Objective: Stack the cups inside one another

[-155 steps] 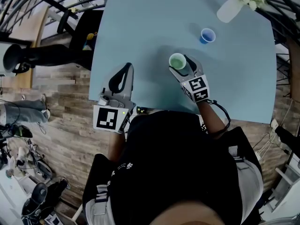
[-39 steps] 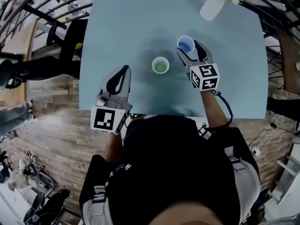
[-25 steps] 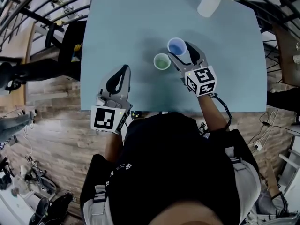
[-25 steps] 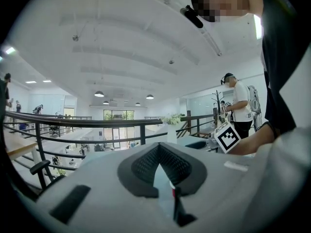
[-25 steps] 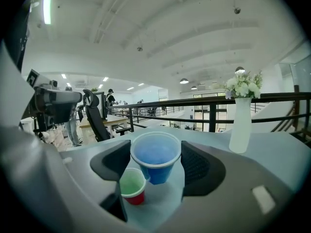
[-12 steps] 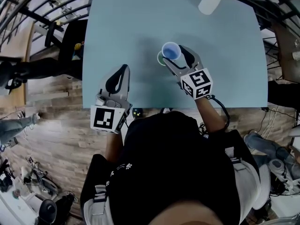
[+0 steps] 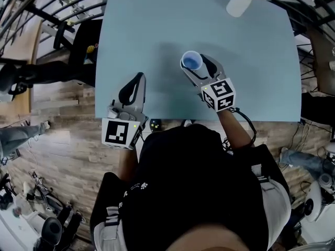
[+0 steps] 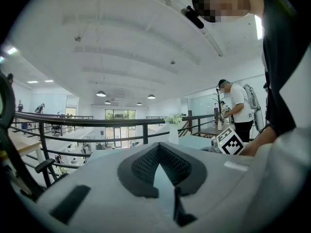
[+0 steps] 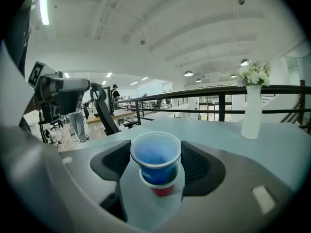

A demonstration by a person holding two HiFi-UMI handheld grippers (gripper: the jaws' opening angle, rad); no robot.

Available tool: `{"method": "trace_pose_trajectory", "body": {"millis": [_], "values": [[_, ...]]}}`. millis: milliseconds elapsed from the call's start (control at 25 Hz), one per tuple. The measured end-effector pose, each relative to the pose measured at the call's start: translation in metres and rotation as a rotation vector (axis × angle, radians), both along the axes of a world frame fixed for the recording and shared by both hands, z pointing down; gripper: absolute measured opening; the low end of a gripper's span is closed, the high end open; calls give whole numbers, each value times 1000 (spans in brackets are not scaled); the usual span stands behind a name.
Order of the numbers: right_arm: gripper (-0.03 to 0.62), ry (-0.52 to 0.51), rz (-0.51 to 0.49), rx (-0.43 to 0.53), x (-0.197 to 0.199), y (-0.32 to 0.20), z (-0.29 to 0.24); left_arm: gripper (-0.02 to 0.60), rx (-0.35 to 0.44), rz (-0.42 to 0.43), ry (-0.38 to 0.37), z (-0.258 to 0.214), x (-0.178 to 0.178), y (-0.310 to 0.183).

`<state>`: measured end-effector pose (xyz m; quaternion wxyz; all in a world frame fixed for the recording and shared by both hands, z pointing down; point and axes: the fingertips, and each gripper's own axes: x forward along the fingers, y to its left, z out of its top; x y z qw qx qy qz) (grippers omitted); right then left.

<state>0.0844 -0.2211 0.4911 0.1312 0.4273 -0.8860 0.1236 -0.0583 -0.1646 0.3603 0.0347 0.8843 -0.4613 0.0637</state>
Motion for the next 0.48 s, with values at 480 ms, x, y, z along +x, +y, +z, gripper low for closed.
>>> {"method": "trace_pose_trajectory", "body": {"millis": [480], "values": [[331,64,-1,-48,-4,2,29,-12,0,-26,-8,-1,-12,6]]}}
